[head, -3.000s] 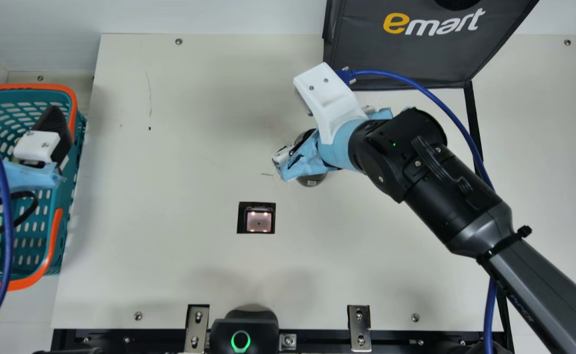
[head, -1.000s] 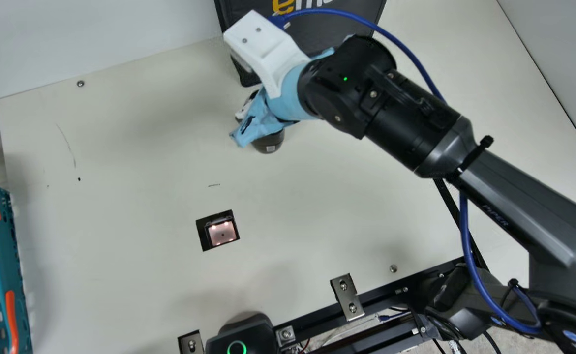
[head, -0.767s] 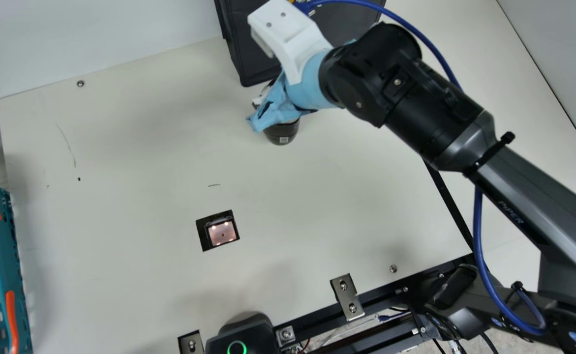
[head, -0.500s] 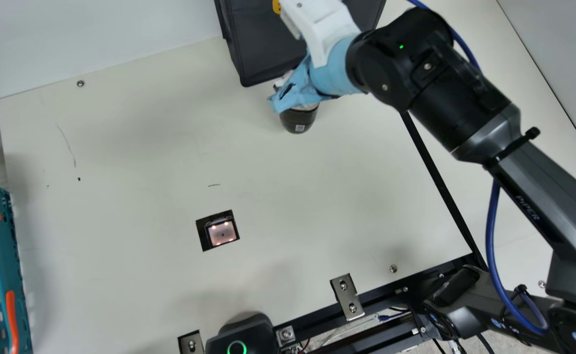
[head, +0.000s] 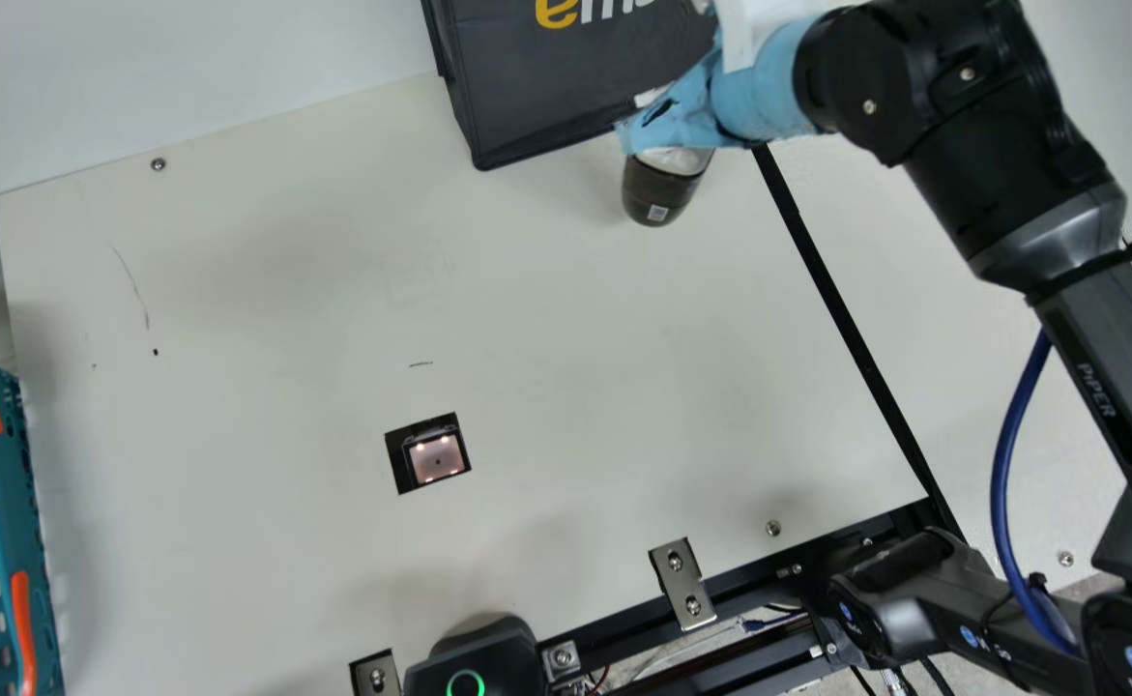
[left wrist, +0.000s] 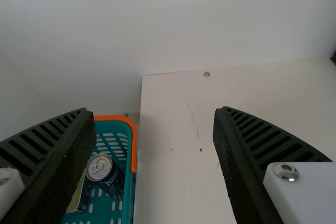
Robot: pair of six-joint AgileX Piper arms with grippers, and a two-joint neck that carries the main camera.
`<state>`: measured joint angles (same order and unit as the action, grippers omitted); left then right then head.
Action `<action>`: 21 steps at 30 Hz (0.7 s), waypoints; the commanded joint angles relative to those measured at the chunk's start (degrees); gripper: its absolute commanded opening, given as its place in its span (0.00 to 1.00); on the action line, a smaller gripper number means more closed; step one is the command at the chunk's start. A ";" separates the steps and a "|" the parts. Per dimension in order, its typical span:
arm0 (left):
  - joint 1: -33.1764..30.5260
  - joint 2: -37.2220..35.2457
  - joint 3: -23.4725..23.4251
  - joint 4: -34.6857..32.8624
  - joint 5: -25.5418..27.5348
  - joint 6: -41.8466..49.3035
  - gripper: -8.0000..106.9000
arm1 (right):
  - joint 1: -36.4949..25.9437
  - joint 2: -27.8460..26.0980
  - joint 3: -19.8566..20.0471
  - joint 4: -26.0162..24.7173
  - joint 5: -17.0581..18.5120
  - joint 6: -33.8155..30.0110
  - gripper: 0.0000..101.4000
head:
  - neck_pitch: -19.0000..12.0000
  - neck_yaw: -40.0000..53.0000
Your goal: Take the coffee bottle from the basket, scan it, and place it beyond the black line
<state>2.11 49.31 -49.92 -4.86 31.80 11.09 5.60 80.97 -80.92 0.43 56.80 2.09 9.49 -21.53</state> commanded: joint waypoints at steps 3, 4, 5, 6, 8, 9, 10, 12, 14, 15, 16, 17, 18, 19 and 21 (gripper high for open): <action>0.00 0.00 0.00 0.00 0.00 0.00 0.85 | -4.21 -0.16 0.11 0.63 -0.20 -0.28 0.00 | -1.57 -0.05; 0.00 0.00 0.00 0.00 0.00 0.00 0.85 | -5.15 -0.18 0.13 0.84 -0.23 -0.41 0.00 | -1.57 -0.05; 0.00 0.00 0.00 0.00 0.00 0.00 0.85 | -6.10 -0.16 0.11 1.05 -0.26 -0.54 0.00 | -1.57 -0.05; 0.00 0.00 0.00 0.00 0.00 0.00 0.85 | -7.05 -0.13 0.07 1.27 -0.30 -0.72 0.00 | -1.57 -0.05; 0.00 0.00 0.00 0.00 0.00 0.00 0.85 | -8.89 -0.01 -0.04 1.72 -0.36 -1.15 0.00 | -1.57 -0.05; 0.00 0.00 0.00 0.00 0.00 0.00 0.85 | -9.78 0.09 -0.12 1.92 -0.40 -1.39 0.00 | -1.57 -0.05; 0.00 0.00 0.00 0.00 0.00 0.00 0.85 | -10.66 0.21 -0.22 2.11 -0.43 -1.62 0.00 | -1.57 -0.05; 0.00 0.00 0.00 0.00 0.00 0.00 0.85 | -12.46 0.52 -0.43 2.59 -0.54 -2.31 0.00 | -1.57 -0.05; 0.00 0.00 0.00 0.00 0.00 0.00 0.85 | -14.18 0.89 -0.71 3.06 -0.63 -3.03 0.00 | -1.57 -0.05; 0.00 0.00 0.00 0.00 0.00 0.00 0.85 | -15.02 1.11 -0.85 3.29 -0.69 -3.39 0.00 | -1.57 -0.05; 0.00 0.00 0.00 0.00 0.00 0.00 0.85 | -15.82 1.36 -1.06 3.49 -0.71 -3.70 0.00 | -1.57 -0.05; 0.00 0.00 0.00 0.00 0.00 0.00 0.85 | -16.62 1.60 -1.25 3.72 -0.74 -4.07 0.00 | -1.57 -0.05; 0.00 0.00 0.00 0.00 0.00 0.00 0.85 | -17.40 1.85 -1.44 3.94 -0.78 -4.44 0.00 | -1.57 -0.05; 0.00 0.00 0.00 0.00 0.00 0.00 0.85 | -18.09 2.09 -1.62 4.10 -0.81 -4.73 0.00 | -1.57 -0.05; 0.00 0.00 0.00 0.00 0.00 0.00 0.85 | -19.53 2.62 -1.97 4.45 -0.92 -5.48 0.00 | -1.57 -0.05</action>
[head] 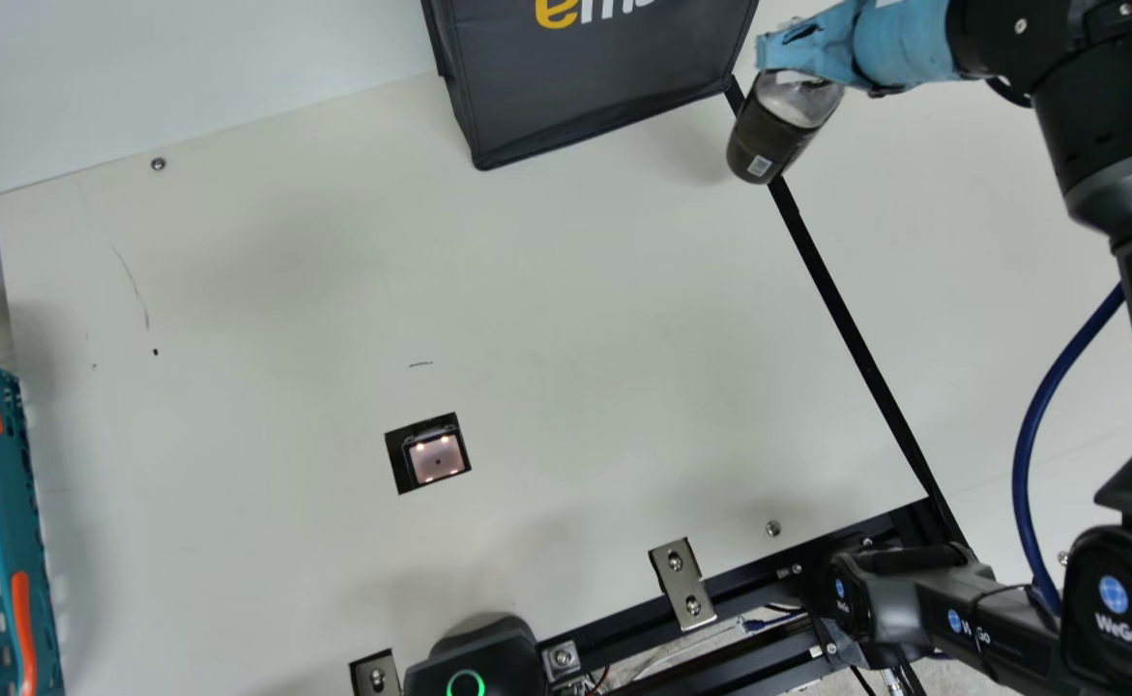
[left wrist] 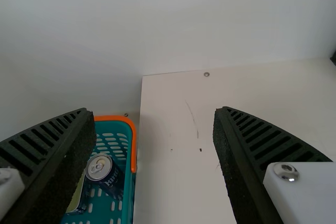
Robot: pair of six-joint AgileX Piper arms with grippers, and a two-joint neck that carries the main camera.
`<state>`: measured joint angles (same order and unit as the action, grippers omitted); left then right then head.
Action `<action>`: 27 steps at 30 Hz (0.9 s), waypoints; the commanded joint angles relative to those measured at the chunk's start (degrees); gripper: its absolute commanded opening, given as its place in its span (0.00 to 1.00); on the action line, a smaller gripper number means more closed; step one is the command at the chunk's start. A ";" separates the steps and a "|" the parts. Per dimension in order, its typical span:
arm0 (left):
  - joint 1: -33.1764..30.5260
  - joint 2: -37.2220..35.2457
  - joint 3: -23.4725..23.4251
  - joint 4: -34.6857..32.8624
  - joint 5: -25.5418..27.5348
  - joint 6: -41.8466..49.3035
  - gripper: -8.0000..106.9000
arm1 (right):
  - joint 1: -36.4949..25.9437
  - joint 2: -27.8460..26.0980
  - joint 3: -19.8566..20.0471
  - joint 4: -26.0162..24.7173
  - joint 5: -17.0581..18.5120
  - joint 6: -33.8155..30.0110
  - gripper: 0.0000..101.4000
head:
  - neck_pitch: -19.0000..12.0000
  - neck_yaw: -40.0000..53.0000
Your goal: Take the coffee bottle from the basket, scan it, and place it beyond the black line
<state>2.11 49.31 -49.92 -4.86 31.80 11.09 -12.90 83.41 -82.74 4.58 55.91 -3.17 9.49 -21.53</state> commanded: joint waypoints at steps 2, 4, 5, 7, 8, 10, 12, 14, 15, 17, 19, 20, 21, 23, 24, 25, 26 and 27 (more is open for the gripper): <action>0.00 0.00 0.00 0.00 0.00 0.00 0.85 | -2.33 0.71 -0.42 0.53 -0.17 -0.89 0.00 | -1.57 -0.05; 0.00 0.00 0.00 0.00 0.00 0.00 0.85 | -3.52 1.23 -0.64 0.68 -0.29 -1.54 0.00 | -1.57 -0.05; 0.00 0.00 0.00 0.00 0.00 0.00 0.85 | -4.10 1.54 -0.78 0.77 -0.36 -1.90 0.00 | -1.57 -0.05; 0.00 0.00 0.00 0.00 0.00 0.00 0.85 | -5.10 2.09 -0.96 0.91 -0.53 -2.55 0.00 | -1.57 -0.05; 0.00 0.00 0.00 0.00 0.00 0.00 0.85 | -5.54 2.32 -1.01 0.97 -0.60 -2.85 0.00 | -1.57 -0.05; 0.00 0.00 0.00 0.00 0.00 0.00 0.85 | -6.35 2.74 -1.05 1.01 -0.76 -3.37 0.00 | -1.57 -0.05; 0.00 0.00 0.00 0.00 0.00 0.00 0.85 | -7.06 3.21 -1.04 1.04 -1.03 -3.84 0.00 | -1.57 -0.05; 0.00 0.00 0.00 0.00 0.00 0.00 0.85 | -7.64 3.66 -0.99 1.05 -1.30 -4.23 0.00 | -1.57 -0.05; 0.00 0.00 0.00 0.00 0.00 0.00 0.85 | -7.93 3.93 -0.99 1.05 -1.45 -4.42 0.00 | -1.57 -0.05; 0.00 0.00 0.00 0.00 0.00 0.00 0.85 | -8.39 4.46 -1.00 1.02 -1.75 -4.71 0.00 | -1.57 -0.05; 0.00 0.00 0.00 0.00 0.00 0.00 0.85 | -8.77 4.99 -1.08 0.94 -2.02 -4.86 0.00 | -1.57 -0.05; 0.00 0.00 0.00 0.00 0.00 0.00 0.85 | -8.92 5.23 -1.11 0.88 -2.14 -4.89 0.00 | -1.57 -0.05; 0.00 0.00 0.00 0.00 0.00 0.00 0.85 | -9.06 5.46 -1.15 0.81 -2.25 -4.89 0.00 | -1.57 -0.05; 0.00 0.00 0.00 0.00 0.00 0.00 0.85 | -9.31 5.96 -1.29 0.68 -2.46 -4.88 0.00 | -1.57 -0.05; 0.00 0.00 0.00 0.00 0.00 0.00 0.85 | -9.45 6.30 -1.42 0.62 -2.58 -4.91 0.00 | -1.57 -0.05; 0.00 0.00 0.00 0.00 0.00 0.00 0.85 | -9.59 6.57 -1.50 0.55 -2.68 -4.92 0.00 | -1.57 -0.05; 0.00 0.00 0.00 0.00 0.00 0.00 0.85 | -9.72 6.81 -1.59 0.48 -2.76 -4.95 0.00 | -1.57 -0.05; 0.00 0.00 0.00 0.00 0.00 0.00 0.85 | -9.87 7.05 -1.65 0.42 -2.86 -4.99 0.00 | -1.57 -0.05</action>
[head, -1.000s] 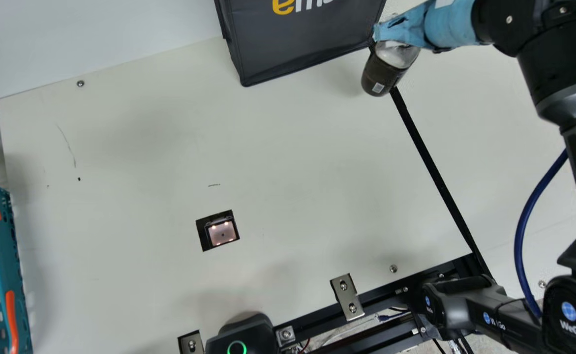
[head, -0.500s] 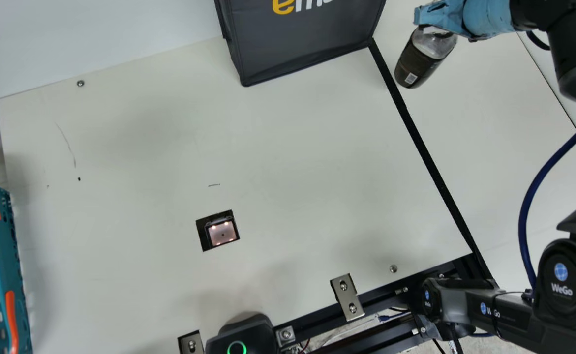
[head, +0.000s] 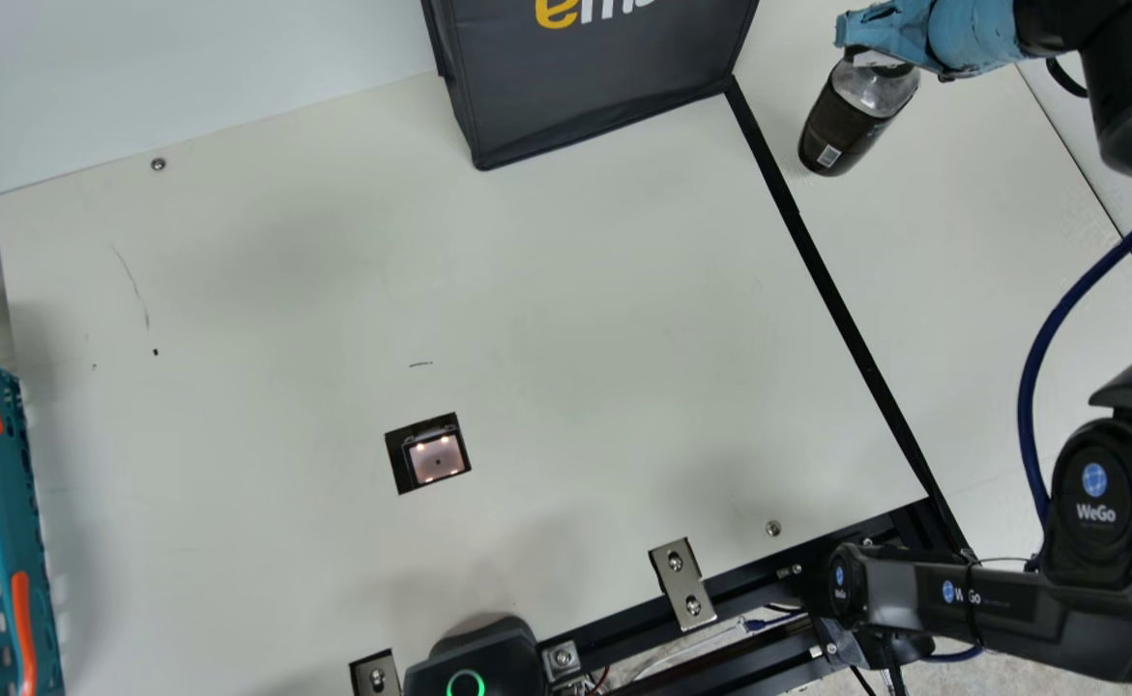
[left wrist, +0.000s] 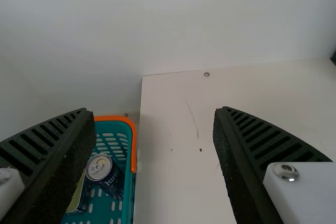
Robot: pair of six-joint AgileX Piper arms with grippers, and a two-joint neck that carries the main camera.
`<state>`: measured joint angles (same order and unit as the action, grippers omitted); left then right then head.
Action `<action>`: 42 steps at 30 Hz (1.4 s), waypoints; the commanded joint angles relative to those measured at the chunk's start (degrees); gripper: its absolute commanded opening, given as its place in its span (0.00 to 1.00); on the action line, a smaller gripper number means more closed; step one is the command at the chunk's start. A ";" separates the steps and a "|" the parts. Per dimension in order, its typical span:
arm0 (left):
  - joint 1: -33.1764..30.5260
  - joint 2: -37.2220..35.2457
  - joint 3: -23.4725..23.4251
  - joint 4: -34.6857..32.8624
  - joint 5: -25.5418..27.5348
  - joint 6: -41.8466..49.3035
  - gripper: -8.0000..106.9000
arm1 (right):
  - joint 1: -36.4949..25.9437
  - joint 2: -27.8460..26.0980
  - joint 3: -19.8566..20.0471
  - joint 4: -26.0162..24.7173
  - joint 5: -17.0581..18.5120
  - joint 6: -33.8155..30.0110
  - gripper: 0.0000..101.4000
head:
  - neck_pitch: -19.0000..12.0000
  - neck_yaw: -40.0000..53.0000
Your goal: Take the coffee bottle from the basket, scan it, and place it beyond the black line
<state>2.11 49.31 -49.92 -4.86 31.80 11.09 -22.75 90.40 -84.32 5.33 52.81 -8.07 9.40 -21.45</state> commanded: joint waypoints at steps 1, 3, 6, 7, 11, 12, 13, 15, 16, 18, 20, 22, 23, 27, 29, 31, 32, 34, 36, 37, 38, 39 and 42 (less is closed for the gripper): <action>0.00 0.00 0.00 0.00 0.00 0.00 0.85 | -0.17 0.27 -0.07 -0.38 0.10 -0.14 0.00 | -1.48 -0.13; 0.00 0.00 0.00 0.00 0.00 0.00 0.85 | -0.42 0.65 -0.08 -0.47 -0.12 -0.21 0.00 | -1.48 -0.13; 0.00 0.00 0.00 0.00 0.00 0.00 0.85 | -0.77 1.12 -0.02 -0.47 -0.39 -0.36 0.00 | -1.48 -0.13; 0.00 0.00 0.00 0.00 0.00 0.00 0.85 | -0.88 1.26 0.03 -0.43 -0.47 -0.41 0.00 | -1.48 -0.13; 0.00 0.00 0.00 0.00 0.00 0.00 0.85 | -1.20 1.71 0.24 -0.29 -0.73 -0.55 0.00 | -1.48 -0.13; 0.00 0.00 0.00 0.00 0.00 0.00 0.85 | -1.28 1.86 0.32 -0.26 -0.87 -0.60 0.00 | -1.48 -0.13; 0.00 0.00 0.00 0.00 0.00 0.00 0.85 | -1.37 2.01 0.42 -0.22 -1.04 -0.66 0.00 | -1.48 -0.13; 0.00 0.00 0.00 0.00 0.00 0.00 0.85 | -1.54 2.19 0.70 -0.17 -1.36 -0.78 0.00 | -1.48 -0.13; 0.00 0.00 0.00 0.00 0.00 0.00 0.85 | -1.63 2.25 0.85 -0.16 -1.48 -0.83 0.00 | -1.48 -0.13; 0.00 0.00 0.00 0.00 0.00 0.00 0.85 | -1.75 2.29 1.27 -0.16 -1.79 -0.90 0.00 | -1.48 -0.13; 0.00 0.00 0.00 0.00 0.00 0.00 0.85 | -1.89 2.36 1.76 -0.16 -2.20 -1.00 0.00 | -1.48 -0.13; 0.00 0.00 0.00 0.00 0.00 0.00 0.85 | -2.03 2.41 2.20 -0.13 -2.54 -1.14 0.00 | -1.48 -0.13; 0.00 0.00 0.00 0.00 0.00 0.00 0.85 | -2.10 2.45 2.42 -0.11 -2.73 -1.22 0.00 | -1.48 -0.13; 0.00 0.00 0.00 0.00 0.00 0.00 0.85 | -2.29 2.56 3.06 -0.09 -3.32 -1.40 0.00 | -1.48 -0.13; 0.00 0.00 0.00 0.00 0.00 0.00 0.85 | -2.32 2.59 3.35 -0.12 -3.60 -1.41 0.00 | -1.48 -0.13; 0.00 0.00 0.00 0.00 0.00 0.00 0.85 | -2.35 2.61 3.61 -0.16 -3.84 -1.41 0.00 | -1.48 -0.13; 0.00 0.00 0.00 0.00 0.00 0.00 0.85 | -2.35 2.61 3.74 -0.17 -3.96 -1.40 0.02 | -1.48 -0.13; 0.00 0.00 0.00 0.00 0.00 0.00 0.85 | -2.35 2.60 3.99 -0.19 -4.16 -1.41 0.09 | -1.48 -0.13; 0.00 0.00 0.00 0.00 0.00 0.00 0.85 | -2.36 2.59 4.21 -0.16 -4.33 -1.47 0.15 | -1.48 -0.13; 0.00 0.00 0.00 0.00 0.00 0.00 0.85 | -2.37 2.58 4.31 -0.14 -4.40 -1.50 0.19 | -1.48 -0.13; 0.00 0.00 0.00 0.00 0.00 0.00 0.85 | -2.37 2.55 4.44 -0.13 -4.46 -1.52 0.22 | -1.48 -0.13; 0.00 0.00 0.00 0.00 0.00 0.00 0.85 | -2.36 2.50 4.55 -0.12 -4.51 -1.54 0.25 | -1.48 -0.13; 0.00 0.00 0.00 0.00 0.00 0.00 0.85 | -2.34 2.39 4.79 -0.03 -4.57 -1.63 0.35 | -1.48 -0.13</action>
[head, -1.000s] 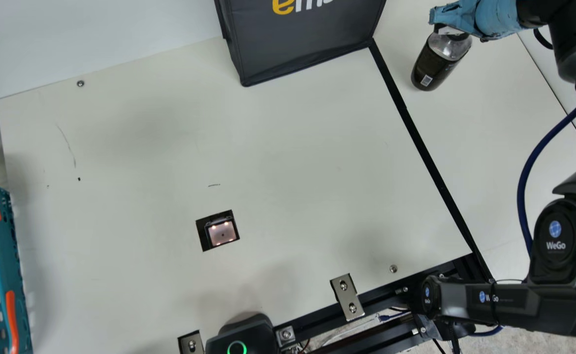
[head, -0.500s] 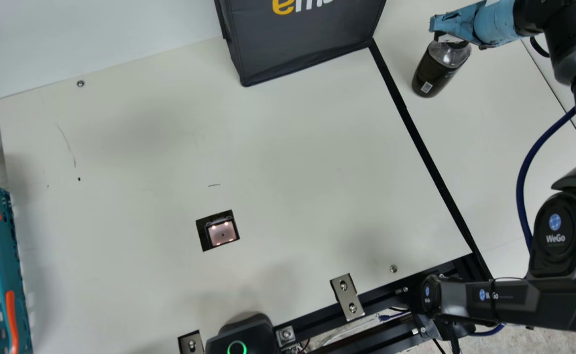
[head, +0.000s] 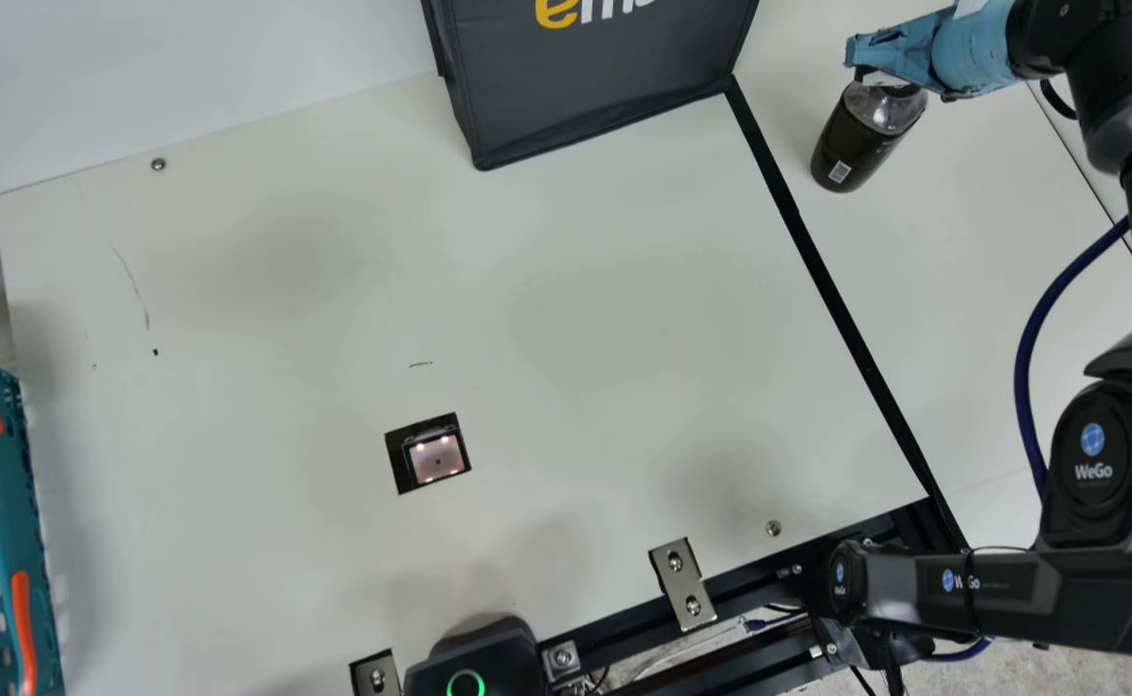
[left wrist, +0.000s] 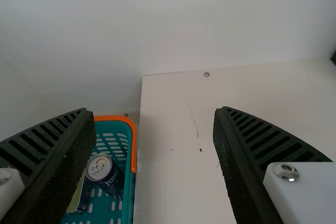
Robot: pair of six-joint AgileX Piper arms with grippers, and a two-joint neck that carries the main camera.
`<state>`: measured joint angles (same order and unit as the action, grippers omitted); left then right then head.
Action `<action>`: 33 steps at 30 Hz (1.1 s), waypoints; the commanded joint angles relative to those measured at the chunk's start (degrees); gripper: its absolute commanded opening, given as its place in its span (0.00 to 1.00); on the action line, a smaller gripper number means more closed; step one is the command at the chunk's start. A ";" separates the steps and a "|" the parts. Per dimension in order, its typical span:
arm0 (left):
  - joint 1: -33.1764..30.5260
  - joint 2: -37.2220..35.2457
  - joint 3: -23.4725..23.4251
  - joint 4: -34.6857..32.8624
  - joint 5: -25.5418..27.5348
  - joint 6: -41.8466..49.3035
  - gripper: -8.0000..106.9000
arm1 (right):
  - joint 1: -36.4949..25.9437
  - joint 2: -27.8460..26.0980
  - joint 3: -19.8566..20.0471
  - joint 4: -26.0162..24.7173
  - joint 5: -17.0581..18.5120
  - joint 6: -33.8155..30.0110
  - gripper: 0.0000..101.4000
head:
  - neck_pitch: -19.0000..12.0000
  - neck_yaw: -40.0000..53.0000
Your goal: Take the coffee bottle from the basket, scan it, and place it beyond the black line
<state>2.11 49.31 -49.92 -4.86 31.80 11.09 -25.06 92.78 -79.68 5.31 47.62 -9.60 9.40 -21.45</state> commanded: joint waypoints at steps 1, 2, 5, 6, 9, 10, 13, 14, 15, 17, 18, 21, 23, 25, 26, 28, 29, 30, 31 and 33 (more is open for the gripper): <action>0.00 0.00 0.00 0.00 0.00 0.00 0.85 | -0.02 -0.01 0.19 0.04 0.61 -0.14 0.38 | -1.48 -0.13; 0.00 0.00 0.00 0.00 0.00 0.00 0.85 | -0.03 -0.04 0.24 0.09 0.60 -0.18 0.42 | -1.48 -0.13; 0.00 0.00 0.00 0.00 0.00 0.00 0.85 | 0.00 -0.12 0.27 0.24 0.64 -0.28 0.52 | -1.48 -0.13; 0.00 0.00 0.00 0.00 0.00 0.00 0.85 | 0.01 -0.15 0.23 0.28 0.70 -0.31 0.55 | -1.48 -0.13; 0.00 0.00 0.00 0.00 0.00 0.00 0.85 | 0.06 -0.23 -0.01 0.41 0.98 -0.39 0.65 | -1.48 -0.13; 0.00 0.00 0.00 0.00 0.00 0.00 0.85 | 0.08 -0.25 -0.10 0.44 1.07 -0.42 0.68 | -1.48 -0.13; 0.00 0.00 0.00 0.00 0.00 0.00 0.85 | 0.15 -0.23 -0.27 0.51 1.13 -0.48 0.78 | -1.48 -0.13; 0.00 0.00 0.00 0.00 0.00 0.00 0.85 | 0.20 -0.24 -0.31 0.51 1.15 -0.46 0.81 | -1.48 -0.13; 0.00 0.00 0.00 0.00 0.00 0.00 0.85 | 0.26 -0.27 -0.39 0.49 1.23 -0.43 0.84 | -1.48 -0.13; 0.00 0.00 0.00 0.00 0.00 0.00 0.85 | 0.37 -0.32 -0.54 0.45 1.35 -0.36 0.90 | -1.48 -0.13; 0.00 0.00 0.00 0.00 0.00 0.00 0.85 | 0.42 -0.34 -0.59 0.43 1.37 -0.33 0.90 | -1.48 -0.13; 0.00 0.00 0.00 0.00 0.00 0.00 0.85 | 0.60 -0.46 -0.78 0.35 1.54 -0.22 0.90 | -1.48 -0.13; 0.00 0.00 0.00 0.00 0.00 0.00 0.85 | 0.68 -0.53 -0.88 0.34 1.61 -0.23 0.90 | -1.48 -0.13; 0.00 0.00 0.00 0.00 0.00 0.00 0.85 | 0.82 -0.75 -0.93 0.30 1.77 -0.18 0.90 | -1.48 -0.13; 0.00 0.00 0.00 0.00 0.00 0.00 0.85 | 0.91 -0.90 -0.97 0.29 1.85 -0.18 0.90 | -1.48 -0.13; 0.00 0.00 0.00 0.00 0.00 0.00 0.85 | 1.14 -1.21 -1.06 0.25 2.02 -0.10 0.90 | -1.48 -0.13; 0.00 0.00 0.00 0.00 0.00 0.00 0.85 | 1.26 -1.39 -1.11 0.24 2.05 -0.06 0.90 | -1.48 -0.13; 0.00 0.00 0.00 0.00 0.00 0.00 0.85 | 1.40 -1.56 -1.18 0.23 2.10 -0.02 0.90 | -1.48 -0.13; 0.00 0.00 0.00 0.00 0.00 0.00 0.85 | 1.55 -1.72 -1.28 0.23 2.14 0.03 0.90 | -1.48 -0.13; 0.00 0.00 0.00 0.00 0.00 0.00 0.85 | 1.94 -2.08 -1.53 0.20 2.27 0.21 0.90 | -1.48 -0.13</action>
<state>2.11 49.31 -49.92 -4.86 31.80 11.09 -23.23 90.78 -81.10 5.51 49.80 -9.52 9.49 -21.45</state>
